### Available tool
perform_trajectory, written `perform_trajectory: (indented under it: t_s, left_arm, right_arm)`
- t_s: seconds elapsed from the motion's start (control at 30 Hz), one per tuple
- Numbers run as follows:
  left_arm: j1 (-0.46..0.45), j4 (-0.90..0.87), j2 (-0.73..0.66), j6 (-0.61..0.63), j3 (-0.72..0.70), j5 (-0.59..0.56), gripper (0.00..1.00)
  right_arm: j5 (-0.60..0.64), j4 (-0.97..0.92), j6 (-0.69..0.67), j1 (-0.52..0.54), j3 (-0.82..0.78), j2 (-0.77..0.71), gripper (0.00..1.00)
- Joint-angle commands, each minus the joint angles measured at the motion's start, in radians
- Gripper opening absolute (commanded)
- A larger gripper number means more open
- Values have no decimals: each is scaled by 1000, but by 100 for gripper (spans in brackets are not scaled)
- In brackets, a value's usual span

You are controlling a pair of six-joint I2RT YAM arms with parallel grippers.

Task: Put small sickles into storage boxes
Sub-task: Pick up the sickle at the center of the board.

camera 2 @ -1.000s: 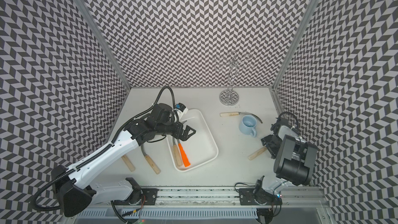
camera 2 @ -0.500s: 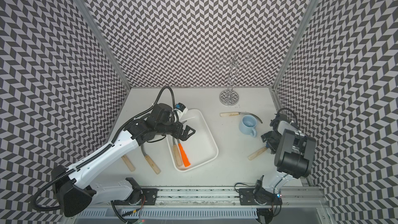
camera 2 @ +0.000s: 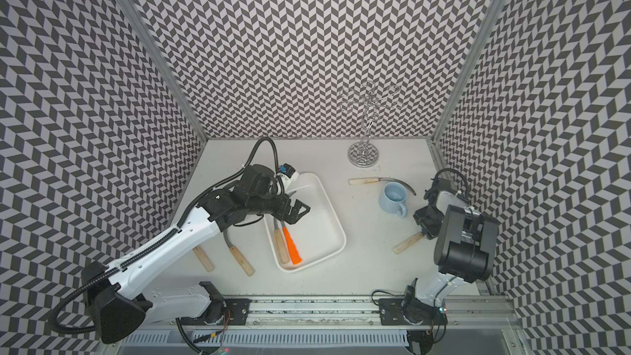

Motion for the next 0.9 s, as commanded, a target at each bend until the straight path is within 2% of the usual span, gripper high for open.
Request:
perform_trajectory:
  t_s: [0.0,0.37,0.87]
  left_arm:
    - [-7,-14,1,16,30,-16,100]
    - [-10,-13,2,16,29,-16,100]
    - [-15,-7,-1,16,24,-13,100]
  right_arm:
    - [-25,113,23,7,-106,96,53]
    - [-52,153,5,7,-147,93,42]
    - [-89,168,7,30,-212,47,41]
